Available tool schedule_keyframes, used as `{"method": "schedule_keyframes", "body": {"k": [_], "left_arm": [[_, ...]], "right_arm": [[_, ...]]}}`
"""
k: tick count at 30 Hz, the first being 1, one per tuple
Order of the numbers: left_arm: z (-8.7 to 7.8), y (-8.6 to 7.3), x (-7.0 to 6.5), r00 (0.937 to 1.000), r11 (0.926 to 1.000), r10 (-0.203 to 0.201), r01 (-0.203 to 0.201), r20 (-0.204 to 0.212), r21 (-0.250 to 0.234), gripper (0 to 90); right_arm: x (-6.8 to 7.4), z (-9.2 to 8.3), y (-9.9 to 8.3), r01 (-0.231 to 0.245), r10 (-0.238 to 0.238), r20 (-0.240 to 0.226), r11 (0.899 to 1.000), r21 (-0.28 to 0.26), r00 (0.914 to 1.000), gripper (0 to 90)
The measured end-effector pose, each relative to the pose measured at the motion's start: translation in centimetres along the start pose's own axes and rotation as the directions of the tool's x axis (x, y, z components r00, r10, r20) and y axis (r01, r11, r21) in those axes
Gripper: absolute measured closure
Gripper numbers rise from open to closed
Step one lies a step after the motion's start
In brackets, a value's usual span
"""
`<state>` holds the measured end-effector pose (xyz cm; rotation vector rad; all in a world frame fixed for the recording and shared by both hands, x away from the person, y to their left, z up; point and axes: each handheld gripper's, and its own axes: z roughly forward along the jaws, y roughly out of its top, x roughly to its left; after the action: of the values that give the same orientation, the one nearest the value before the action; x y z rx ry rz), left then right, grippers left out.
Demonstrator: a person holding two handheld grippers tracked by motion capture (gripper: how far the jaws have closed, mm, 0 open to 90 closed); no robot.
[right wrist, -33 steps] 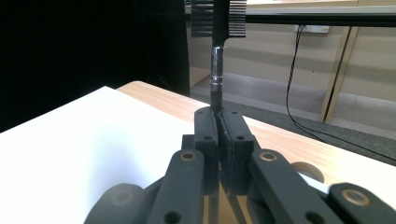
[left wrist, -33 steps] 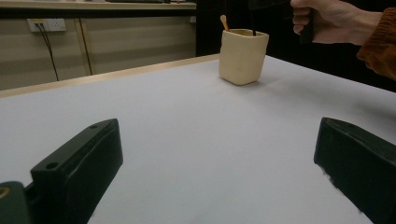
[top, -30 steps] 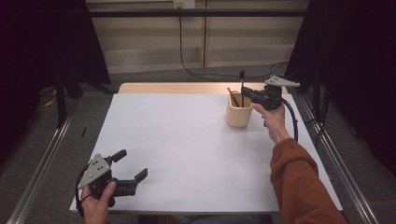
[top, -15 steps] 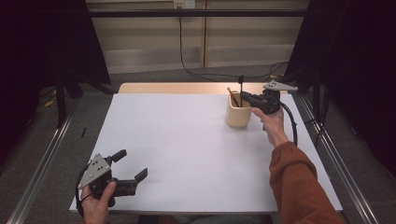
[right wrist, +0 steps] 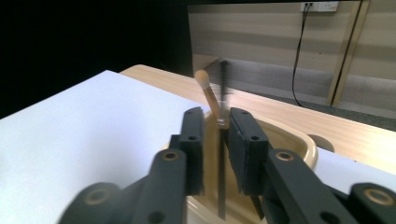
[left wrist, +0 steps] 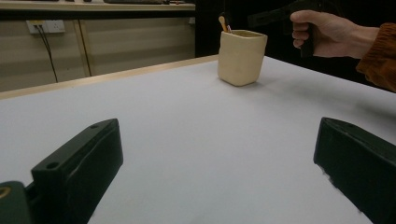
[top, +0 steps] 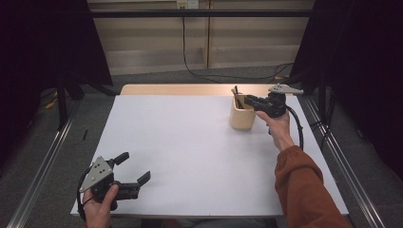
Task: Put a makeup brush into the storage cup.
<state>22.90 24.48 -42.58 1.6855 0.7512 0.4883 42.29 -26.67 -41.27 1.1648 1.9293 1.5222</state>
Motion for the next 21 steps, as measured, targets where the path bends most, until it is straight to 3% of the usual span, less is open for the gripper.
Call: {"method": "schedule_keyframes", "body": {"k": [1, 2, 3, 7, 8, 10, 11, 21], "left_arm": [[0.01, 0.01, -0.01, 1.0000, 1.0000, 0.000, 0.000, 0.000, -0.001, 1.2], [0.02, 0.01, 0.00, 1.0000, 1.0000, 0.000, 0.000, 0.000, 0.001, 1.2], [0.08, 0.02, 0.04, 1.0000, 1.0000, 0.001, -0.001, 0.000, 0.003, 1.2], [0.22, 0.04, 0.05, 1.0000, 1.0000, 0.000, 0.000, 0.004, 0.004, 1.2], [0.26, 0.04, 0.04, 1.0000, 1.0000, -0.001, 0.001, 0.005, 0.004, 1.2], [0.28, 0.04, 0.02, 1.0000, 1.0000, -0.001, 0.001, 0.008, 0.005, 1.2], [0.26, 0.06, 0.00, 1.0000, 1.0000, 0.001, -0.001, 0.007, 0.004, 1.2], [0.35, 0.05, 0.07, 1.0000, 1.0000, 0.003, -0.003, 0.008, 0.007, 1.2]], "right_arm": [[0.07, -0.05, 0.09, 0.000, 0.000, 0.007, 1.000, 0.007, 1.0000, 68.3], [0.07, -0.05, 0.09, 0.000, 0.000, 0.007, 1.000, 0.007, 1.0000, 68.3], [0.16, -0.07, 0.14, 0.006, -0.006, 0.006, 1.000, 0.004, 1.0000, 60.9], [0.24, -0.09, 0.15, 0.013, -0.013, 0.004, 1.000, 0.002, 0.9999, 51.2], [0.36, -0.10, 0.19, 0.018, -0.018, 0.008, 1.000, 0.006, 0.9998, 43.4], [0.41, -0.13, 0.22, 0.019, -0.019, 0.008, 1.000, 0.008, 0.9998, 39.4], [0.63, -0.11, 0.28, 0.037, -0.037, 0.017, 0.999, 0.016, 0.9992, 33.2], [0.98, -0.40, 0.47, 0.032, -0.031, 0.014, 0.999, -0.004, 0.9994, 13.5]]}}
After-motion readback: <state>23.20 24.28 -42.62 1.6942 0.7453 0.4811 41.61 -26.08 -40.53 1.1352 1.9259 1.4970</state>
